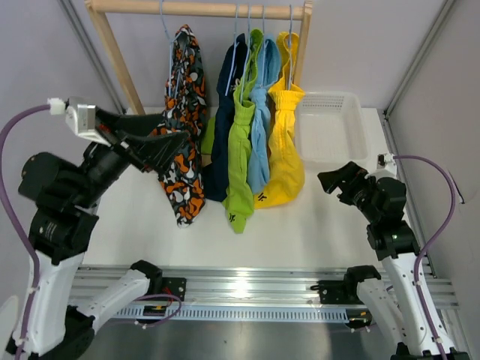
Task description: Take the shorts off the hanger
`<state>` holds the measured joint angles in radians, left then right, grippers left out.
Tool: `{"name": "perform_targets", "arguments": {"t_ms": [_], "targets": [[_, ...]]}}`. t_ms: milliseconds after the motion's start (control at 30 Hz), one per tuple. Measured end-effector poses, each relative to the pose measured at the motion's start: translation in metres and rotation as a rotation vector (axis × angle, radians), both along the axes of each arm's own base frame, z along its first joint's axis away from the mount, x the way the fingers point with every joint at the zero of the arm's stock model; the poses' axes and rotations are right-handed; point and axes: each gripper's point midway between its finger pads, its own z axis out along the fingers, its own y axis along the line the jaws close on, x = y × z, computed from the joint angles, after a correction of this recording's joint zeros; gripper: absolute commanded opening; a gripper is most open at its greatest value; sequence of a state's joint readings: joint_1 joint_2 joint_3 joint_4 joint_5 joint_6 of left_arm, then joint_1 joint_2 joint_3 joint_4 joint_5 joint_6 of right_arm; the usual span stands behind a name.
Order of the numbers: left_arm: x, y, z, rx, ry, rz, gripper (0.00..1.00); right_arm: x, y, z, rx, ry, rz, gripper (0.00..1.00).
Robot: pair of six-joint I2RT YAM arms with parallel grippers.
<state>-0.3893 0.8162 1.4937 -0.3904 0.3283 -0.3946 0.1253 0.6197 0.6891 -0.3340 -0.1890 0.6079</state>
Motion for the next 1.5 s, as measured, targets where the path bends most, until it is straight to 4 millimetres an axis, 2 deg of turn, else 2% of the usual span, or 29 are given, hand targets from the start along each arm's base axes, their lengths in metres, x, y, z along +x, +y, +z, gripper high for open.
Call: {"name": "perform_targets", "arguments": {"t_ms": [100, 200, 233, 300, 367, 400, 433, 467, 533, 600, 633, 667, 733, 933, 1000, 1033, 1200, 1367, 1500], "targets": [[0.014, -0.019, 0.011, 0.025, -0.054, -0.027, 0.99, 0.005, -0.001, -0.007, -0.022, 0.021, -0.004, 0.99], [0.041, -0.046, 0.004, 0.087, -0.025, 0.001, 0.99, 0.012, -0.004, -0.014, -0.051, 0.050, -0.010, 1.00], [0.054, -0.063, 0.006, 0.137, 0.015, 0.017, 0.99, 0.015, -0.004, -0.016, -0.062, 0.059, -0.012, 0.99], [0.080, -0.094, 0.046, 0.141, -0.013, 0.057, 0.99, 0.020, -0.007, -0.017, -0.085, 0.068, -0.024, 0.99], [0.118, -0.130, 0.080, 0.119, -0.057, 0.115, 0.99, 0.023, -0.010, -0.017, -0.102, 0.066, -0.033, 0.99], [0.137, -0.148, 0.081, 0.112, -0.067, 0.139, 0.99, 0.023, -0.011, -0.017, -0.111, 0.064, -0.038, 0.99], [0.157, -0.166, 0.068, 0.134, -0.053, 0.161, 0.99, 0.024, -0.012, -0.016, -0.117, 0.062, -0.041, 0.99], [0.173, -0.179, 0.044, 0.183, -0.016, 0.179, 0.99, 0.024, -0.013, -0.016, -0.123, 0.058, -0.044, 0.99], [0.197, -0.199, -0.020, 0.313, 0.074, 0.200, 0.99, 0.023, -0.015, -0.015, -0.136, 0.053, -0.046, 0.99], [0.212, -0.210, -0.072, 0.406, 0.145, 0.215, 0.99, 0.020, -0.017, -0.014, -0.144, 0.050, -0.051, 1.00], [0.218, -0.214, -0.089, 0.435, 0.167, 0.219, 0.99, 0.018, -0.017, -0.013, -0.144, 0.045, -0.053, 0.99], [0.223, -0.218, -0.096, 0.446, 0.177, 0.227, 0.99, 0.016, -0.018, -0.011, -0.142, 0.039, -0.053, 0.99], [0.234, -0.227, -0.092, 0.423, 0.165, 0.243, 0.99, 0.012, -0.018, -0.008, -0.137, 0.025, -0.052, 0.99], [0.244, -0.230, -0.079, 0.345, 0.138, 0.287, 0.99, 0.006, -0.015, -0.006, -0.129, 0.021, -0.036, 0.99], [0.246, -0.230, -0.077, 0.331, 0.133, 0.299, 0.96, 0.004, -0.015, -0.008, -0.129, 0.021, -0.036, 0.99], [0.246, -0.230, -0.076, 0.325, 0.134, 0.302, 0.91, 0.002, -0.015, -0.008, -0.129, 0.020, -0.035, 1.00], [0.245, -0.232, -0.065, 0.287, 0.111, 0.323, 0.88, -0.004, -0.016, -0.014, -0.130, 0.027, -0.033, 0.99], [0.218, -0.256, -0.053, 0.275, 0.063, 0.320, 0.88, -0.007, -0.016, -0.018, -0.131, 0.036, -0.033, 1.00], [0.192, -0.274, -0.056, 0.280, 0.052, 0.307, 0.88, -0.009, -0.016, -0.020, -0.132, 0.043, -0.032, 0.99]]}}
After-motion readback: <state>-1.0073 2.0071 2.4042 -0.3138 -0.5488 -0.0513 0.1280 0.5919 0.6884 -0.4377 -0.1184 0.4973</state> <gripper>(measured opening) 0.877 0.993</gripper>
